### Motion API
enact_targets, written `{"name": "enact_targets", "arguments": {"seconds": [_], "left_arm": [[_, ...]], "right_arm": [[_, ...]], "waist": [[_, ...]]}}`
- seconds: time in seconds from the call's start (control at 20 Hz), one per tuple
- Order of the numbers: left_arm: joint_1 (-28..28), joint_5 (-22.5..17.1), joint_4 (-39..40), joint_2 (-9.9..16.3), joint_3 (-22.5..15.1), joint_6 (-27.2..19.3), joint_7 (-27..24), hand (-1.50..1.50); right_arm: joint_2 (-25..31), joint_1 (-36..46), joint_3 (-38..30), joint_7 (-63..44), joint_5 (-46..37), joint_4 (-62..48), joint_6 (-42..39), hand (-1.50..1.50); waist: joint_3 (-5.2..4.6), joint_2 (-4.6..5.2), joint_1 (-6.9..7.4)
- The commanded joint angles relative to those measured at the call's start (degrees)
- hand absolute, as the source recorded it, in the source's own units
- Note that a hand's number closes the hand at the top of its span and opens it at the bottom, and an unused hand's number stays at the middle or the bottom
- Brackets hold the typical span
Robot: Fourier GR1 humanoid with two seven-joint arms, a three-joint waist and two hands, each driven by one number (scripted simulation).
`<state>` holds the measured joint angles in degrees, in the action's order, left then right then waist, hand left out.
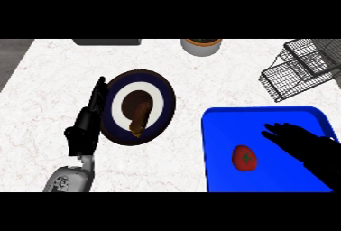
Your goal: Pick the tomato from the tray and place it in the tiered basket
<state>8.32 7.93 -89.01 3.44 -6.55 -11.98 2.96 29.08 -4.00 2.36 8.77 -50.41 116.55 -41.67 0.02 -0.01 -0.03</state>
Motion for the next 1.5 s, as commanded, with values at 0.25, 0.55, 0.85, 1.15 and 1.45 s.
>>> {"name": "enact_targets", "arguments": {"seconds": [0.25,0.55,0.85,1.15,1.45], "left_arm": [[0.93,2.08,-0.16,-1.55,-0.05,-0.12,0.83,0.0],[-0.61,-1.34,1.47,0.43,3.72,3.44,-2.08,0.0],[-2.66,2.02,1.98,-2.87,1.01,0.53,-4.84,0.0],[-4.22,2.05,-1.86,-3.35,-1.1,0.03,-2.71,0.0],[-3.58,3.39,-4.18,-2.72,0.46,1.08,0.56,0.0]], "right_arm": [[-3.16,1.23,1.93,6.43,-4.88,-8.31,4.9,-1.5],[-5.24,2.11,3.19,5.46,-6.26,-7.77,2.11,-1.5],[-7.25,5.06,2.65,2.64,-6.09,-6.94,-3.28,-1.5],[-9.72,2.72,5.7,4.2,-10.52,-11.36,3.2,-1.5],[-12.47,6.33,6.75,2.21,-11.93,-14.9,1.06,-1.5]], "waist": [[-0.02,-0.01,-0.04],[-0.03,-0.01,0.03],[-0.03,0.0,0.04],[-0.02,-0.02,0.07],[-0.02,-0.02,0.14]]}}
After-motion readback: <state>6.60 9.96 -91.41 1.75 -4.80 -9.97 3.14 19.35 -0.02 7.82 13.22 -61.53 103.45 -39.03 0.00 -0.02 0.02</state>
